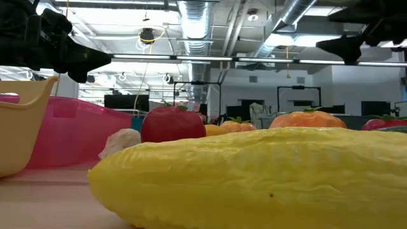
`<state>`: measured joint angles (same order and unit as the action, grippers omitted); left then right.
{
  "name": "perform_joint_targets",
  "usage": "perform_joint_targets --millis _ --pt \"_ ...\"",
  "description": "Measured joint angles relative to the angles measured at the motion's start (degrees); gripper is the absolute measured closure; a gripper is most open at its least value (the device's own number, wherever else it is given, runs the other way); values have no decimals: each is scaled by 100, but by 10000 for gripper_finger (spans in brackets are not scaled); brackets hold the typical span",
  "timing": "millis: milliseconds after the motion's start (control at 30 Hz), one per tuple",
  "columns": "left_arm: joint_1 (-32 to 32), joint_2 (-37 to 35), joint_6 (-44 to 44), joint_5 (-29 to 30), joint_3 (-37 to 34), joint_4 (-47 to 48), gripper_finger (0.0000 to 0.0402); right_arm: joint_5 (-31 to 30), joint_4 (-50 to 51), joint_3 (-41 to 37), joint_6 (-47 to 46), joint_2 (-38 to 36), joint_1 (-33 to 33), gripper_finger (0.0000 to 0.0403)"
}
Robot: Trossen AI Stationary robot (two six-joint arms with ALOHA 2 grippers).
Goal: Sort produce into baskets
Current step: Put the middle red tomato into the right transparent bin
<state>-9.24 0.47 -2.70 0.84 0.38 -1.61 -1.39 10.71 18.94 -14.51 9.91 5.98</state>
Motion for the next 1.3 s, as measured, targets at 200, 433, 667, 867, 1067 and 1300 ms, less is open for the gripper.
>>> perform_joint_targets --millis 200,433,667,867,1067,1300 --pt "-2 0 -1 0 -1 1 326 -26 423 861 136 1356 -516 23" --pt "-1 0 2 0 -1 1 326 -479 1500 1995 70 2970 -1272 23" --pt "0 0 -1 0 0 1 326 -633 2654 3064 -740 4387 -2043 23" --pt "-1 0 -2 0 0 0 326 -636 3722 3548 -1703 5446 -2588 23" --pt "-1 0 1 0 -1 1 326 -627 4663 3630 -2528 6299 -2906 23" --pt "-2 0 1 0 -2 1 326 -267 4965 3630 -2618 6879 -2997 23"
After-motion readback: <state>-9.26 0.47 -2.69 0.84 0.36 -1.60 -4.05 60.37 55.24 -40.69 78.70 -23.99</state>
